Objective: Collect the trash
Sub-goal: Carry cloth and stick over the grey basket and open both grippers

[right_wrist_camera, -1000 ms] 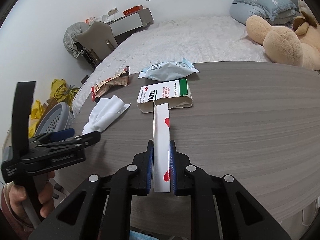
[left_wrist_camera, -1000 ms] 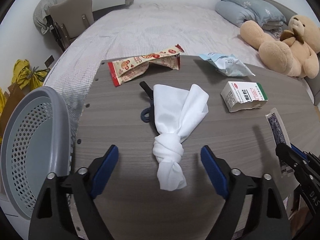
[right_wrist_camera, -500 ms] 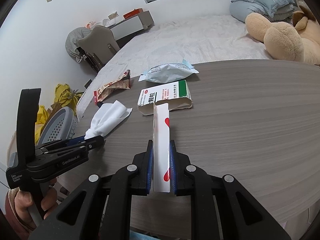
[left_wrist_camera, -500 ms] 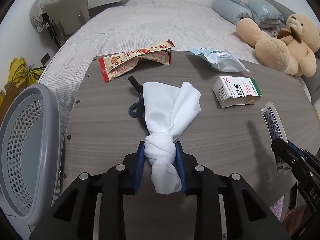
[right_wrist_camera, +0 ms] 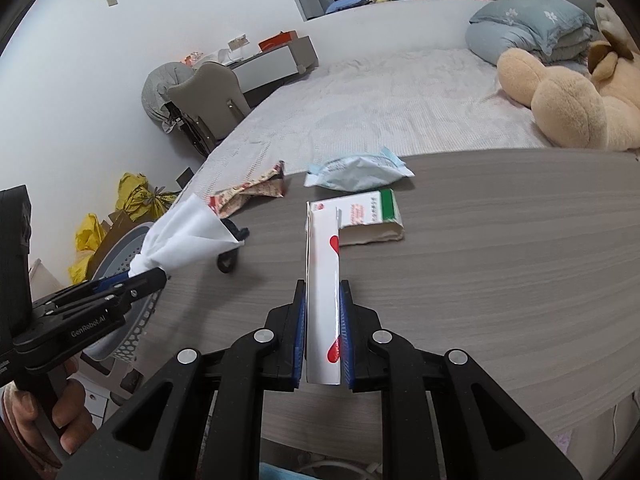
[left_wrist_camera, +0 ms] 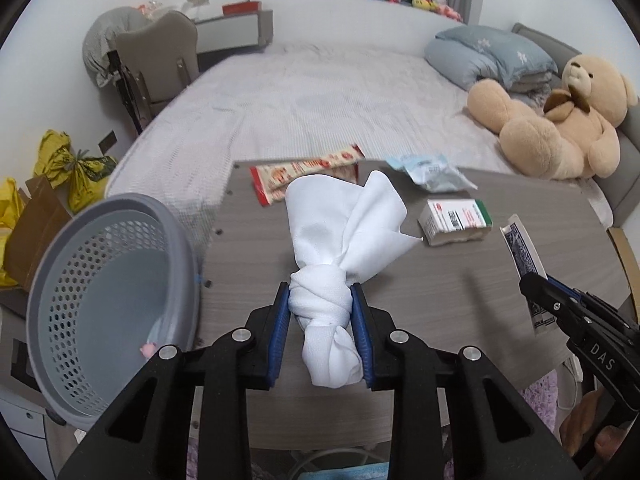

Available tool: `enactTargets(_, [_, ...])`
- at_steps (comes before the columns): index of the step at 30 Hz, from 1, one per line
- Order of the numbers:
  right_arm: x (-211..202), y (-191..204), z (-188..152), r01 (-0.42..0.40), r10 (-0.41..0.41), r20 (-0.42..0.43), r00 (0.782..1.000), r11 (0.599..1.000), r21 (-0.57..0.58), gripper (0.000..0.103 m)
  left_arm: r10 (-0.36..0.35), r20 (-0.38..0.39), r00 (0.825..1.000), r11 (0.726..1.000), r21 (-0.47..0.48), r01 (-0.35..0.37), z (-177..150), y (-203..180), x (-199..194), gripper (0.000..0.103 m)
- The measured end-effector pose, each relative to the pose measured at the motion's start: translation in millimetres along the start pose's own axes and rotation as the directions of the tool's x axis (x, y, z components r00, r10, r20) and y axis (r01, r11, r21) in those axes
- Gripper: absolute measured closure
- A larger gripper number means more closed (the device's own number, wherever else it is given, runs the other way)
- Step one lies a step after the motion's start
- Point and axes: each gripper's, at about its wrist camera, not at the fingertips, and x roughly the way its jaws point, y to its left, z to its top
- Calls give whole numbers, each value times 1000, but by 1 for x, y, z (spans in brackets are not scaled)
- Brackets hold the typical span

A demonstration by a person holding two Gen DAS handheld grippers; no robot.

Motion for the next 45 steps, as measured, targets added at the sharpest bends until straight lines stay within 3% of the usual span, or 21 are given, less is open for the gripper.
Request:
enactTargets(7, [2,43,17,-39,40,17,999,996,-76,88,80,110,991,996,-46,-75,6,42,-31,74])
enactTargets(13, [22,98,27,-110,110,-11,994,981,-162,88,156,120,980,984,-106,-144,-2,89,-37,74])
enactTargets(21, [65,172,26,-216,192,-113,975,939,-268,88,223,38,974,955,-211,-210,-23,155,-23,74])
enactTargets(28, [106,226,23,-305,248,-208,946,899,-314,88,253,-31,967,933,-255,-252,-36,195,-13,73])
enactTargets(37, [142,262,13,-355,257,-299,919,869,-344,88,277,-96,956,910,-294,-293,-45,227,-1,73])
enactTargets(45, [151,273,14,-367,264,-307,915,859,-357,88,291,-102,951,903,-298,-308,-44,234,-2,72])
